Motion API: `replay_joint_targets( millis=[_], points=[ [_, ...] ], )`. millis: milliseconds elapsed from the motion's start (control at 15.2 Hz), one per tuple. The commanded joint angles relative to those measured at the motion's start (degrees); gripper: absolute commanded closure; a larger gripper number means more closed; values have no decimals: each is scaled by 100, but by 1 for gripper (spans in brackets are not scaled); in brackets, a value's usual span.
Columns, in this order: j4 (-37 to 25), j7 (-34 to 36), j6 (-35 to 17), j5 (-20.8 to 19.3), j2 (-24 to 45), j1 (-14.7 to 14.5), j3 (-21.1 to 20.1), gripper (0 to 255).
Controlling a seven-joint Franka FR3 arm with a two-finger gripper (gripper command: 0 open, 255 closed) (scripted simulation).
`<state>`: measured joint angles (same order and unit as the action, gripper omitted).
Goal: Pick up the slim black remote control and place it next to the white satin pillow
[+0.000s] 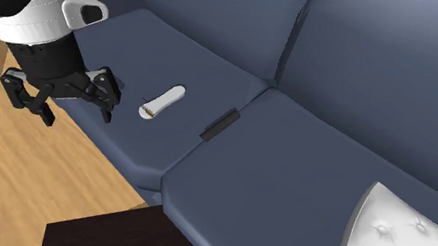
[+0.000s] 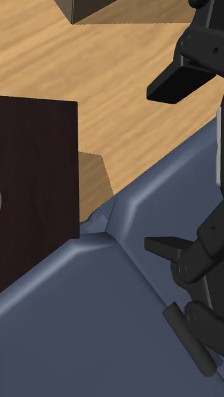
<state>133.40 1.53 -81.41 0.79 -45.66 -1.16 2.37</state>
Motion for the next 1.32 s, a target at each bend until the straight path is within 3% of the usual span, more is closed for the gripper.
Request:
replay_joint_targets(
  millis=[0, 594, 1254],
  points=[
    [0, 0, 0, 0, 0, 0, 0, 0],
    [19, 426, -1391, -59, 1476, 450, 384, 0],
    [-494, 766, -2614, 104, 3336, 855, 893, 0]
  ],
)
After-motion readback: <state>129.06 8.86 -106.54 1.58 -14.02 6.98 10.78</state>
